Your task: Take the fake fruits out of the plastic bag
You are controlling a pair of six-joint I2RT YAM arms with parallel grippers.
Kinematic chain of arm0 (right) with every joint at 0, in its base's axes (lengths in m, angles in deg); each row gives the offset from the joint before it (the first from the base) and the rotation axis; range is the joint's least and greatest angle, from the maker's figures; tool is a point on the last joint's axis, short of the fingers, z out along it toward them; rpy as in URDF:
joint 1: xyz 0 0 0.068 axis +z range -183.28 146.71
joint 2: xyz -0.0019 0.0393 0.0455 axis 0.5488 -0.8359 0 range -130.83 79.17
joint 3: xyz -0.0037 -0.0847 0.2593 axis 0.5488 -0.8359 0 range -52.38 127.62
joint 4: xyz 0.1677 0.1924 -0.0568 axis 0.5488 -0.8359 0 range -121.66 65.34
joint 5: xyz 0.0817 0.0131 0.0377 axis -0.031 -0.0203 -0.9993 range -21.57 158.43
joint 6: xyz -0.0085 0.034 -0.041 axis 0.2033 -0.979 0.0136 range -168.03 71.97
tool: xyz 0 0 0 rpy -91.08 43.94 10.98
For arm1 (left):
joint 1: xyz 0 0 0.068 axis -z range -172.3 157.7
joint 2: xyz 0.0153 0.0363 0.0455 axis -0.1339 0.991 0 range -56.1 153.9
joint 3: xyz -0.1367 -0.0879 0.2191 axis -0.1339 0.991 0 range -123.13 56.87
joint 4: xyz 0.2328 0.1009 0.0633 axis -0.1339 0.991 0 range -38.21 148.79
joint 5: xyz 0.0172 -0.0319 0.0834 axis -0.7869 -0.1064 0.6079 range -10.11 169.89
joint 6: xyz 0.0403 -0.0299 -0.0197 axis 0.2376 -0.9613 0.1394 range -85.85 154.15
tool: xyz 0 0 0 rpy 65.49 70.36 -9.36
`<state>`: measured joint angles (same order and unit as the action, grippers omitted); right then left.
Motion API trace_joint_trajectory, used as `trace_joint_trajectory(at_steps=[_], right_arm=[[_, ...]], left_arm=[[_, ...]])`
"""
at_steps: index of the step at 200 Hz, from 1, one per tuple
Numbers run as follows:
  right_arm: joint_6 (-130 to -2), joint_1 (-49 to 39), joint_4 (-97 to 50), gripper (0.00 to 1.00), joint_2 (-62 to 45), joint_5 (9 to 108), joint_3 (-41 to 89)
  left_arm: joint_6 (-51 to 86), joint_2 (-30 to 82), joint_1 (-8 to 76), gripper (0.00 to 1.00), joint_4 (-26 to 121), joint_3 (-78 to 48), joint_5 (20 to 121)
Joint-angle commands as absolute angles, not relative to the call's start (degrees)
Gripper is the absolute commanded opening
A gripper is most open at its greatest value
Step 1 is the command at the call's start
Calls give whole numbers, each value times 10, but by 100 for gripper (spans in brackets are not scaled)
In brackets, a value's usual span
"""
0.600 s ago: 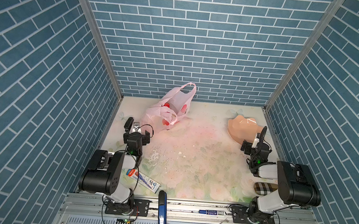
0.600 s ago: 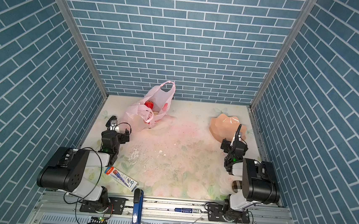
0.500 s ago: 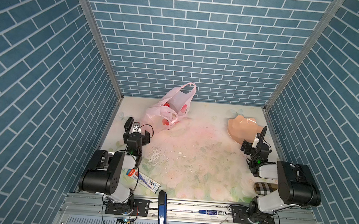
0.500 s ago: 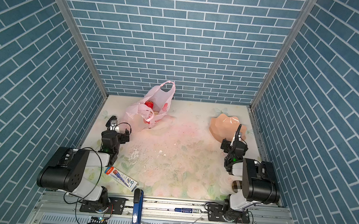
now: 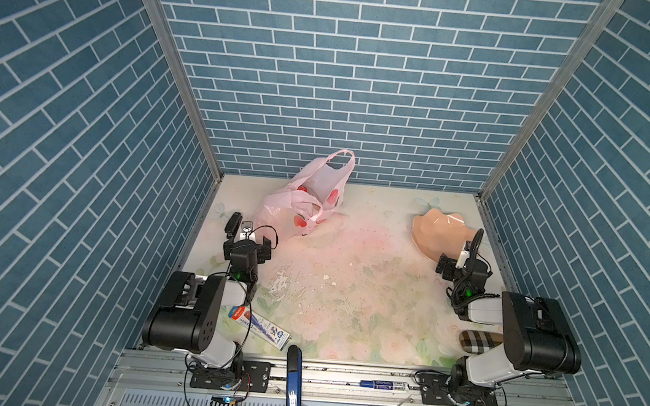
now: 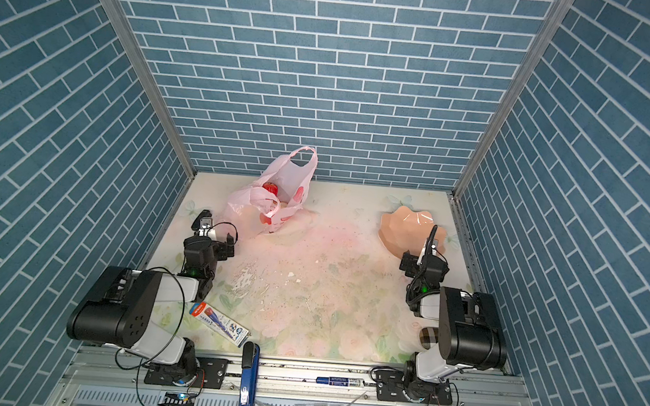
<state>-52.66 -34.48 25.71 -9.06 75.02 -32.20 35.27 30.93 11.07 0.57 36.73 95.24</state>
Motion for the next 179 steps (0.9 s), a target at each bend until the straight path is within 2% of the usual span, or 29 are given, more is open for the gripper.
trace_joint_trajectory(at_steps=[1,98,121,144,163,179], right_arm=[[-515,-348,259,99,-92,745,-304],[-516,-348,259,99,-91,745,-304],[-519,-347,265,99,-91,756,-308],[-533,-349,225,99,-54,789,-299],[-538,-349,54,99,27,775,-244],[-646,-348,-100,99,77,833,-179]], left_arm=[[358,314,111,99,1,360,953],[365,298,111,99,17,356,934],[365,246,112,99,121,322,935],[335,183,112,99,308,253,961],[246,153,111,99,426,201,1034],[134,143,107,99,527,160,1090]])
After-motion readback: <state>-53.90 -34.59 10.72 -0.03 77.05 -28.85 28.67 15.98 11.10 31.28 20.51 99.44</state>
